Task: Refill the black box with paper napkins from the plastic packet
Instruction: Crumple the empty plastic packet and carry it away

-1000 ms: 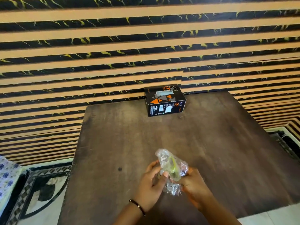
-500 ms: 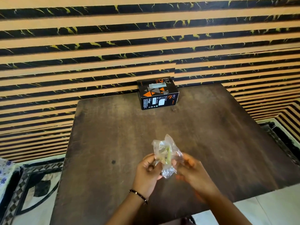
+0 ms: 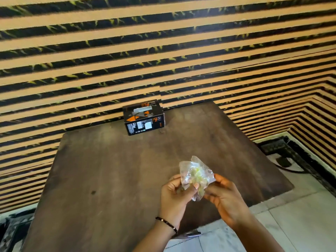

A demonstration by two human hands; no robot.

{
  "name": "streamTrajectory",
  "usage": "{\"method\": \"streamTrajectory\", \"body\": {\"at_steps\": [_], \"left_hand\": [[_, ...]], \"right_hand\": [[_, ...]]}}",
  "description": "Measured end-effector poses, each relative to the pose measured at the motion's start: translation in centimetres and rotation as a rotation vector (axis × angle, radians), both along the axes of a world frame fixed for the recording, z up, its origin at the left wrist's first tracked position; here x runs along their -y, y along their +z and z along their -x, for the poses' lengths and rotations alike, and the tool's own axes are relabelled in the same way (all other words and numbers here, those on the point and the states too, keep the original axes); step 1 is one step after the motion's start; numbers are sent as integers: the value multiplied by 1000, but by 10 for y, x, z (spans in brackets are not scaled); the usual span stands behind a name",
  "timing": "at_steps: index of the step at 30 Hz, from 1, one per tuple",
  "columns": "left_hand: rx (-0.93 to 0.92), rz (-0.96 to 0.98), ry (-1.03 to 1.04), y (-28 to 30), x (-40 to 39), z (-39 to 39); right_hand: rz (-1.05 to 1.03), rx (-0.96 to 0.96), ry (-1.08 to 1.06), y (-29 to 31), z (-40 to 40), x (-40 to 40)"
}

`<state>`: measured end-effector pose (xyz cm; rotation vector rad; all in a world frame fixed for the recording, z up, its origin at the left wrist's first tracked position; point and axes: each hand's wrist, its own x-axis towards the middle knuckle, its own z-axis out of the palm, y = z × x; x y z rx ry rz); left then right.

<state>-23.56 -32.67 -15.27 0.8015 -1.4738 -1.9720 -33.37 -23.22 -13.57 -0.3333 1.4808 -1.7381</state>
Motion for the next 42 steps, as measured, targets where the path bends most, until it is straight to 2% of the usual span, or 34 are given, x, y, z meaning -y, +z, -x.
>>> {"method": "streamTrajectory", "body": {"at_steps": [4, 8, 13, 21, 28, 35, 42], "left_hand": [[38, -44, -44, 5, -45, 31], [185, -178, -251, 14, -91, 59], [304, -184, -485, 23, -137, 91], [286, -129, -546, 16, -185, 145], [242, -102, -711, 10, -203, 219], [148, -141, -795, 5, -204, 319], [154, -204, -797, -1, -189, 407]], "right_hand": [[64, 28, -64, 0, 27, -51], [97, 55, -133, 0, 51, -105], [113, 68, -244, -4, 77, -170], [223, 150, -314, -6, 106, -232], [103, 142, -351, -10, 173, -273], [57, 105, -417, -8, 271, -277], [18, 116, -421, -9, 358, -261]]}}
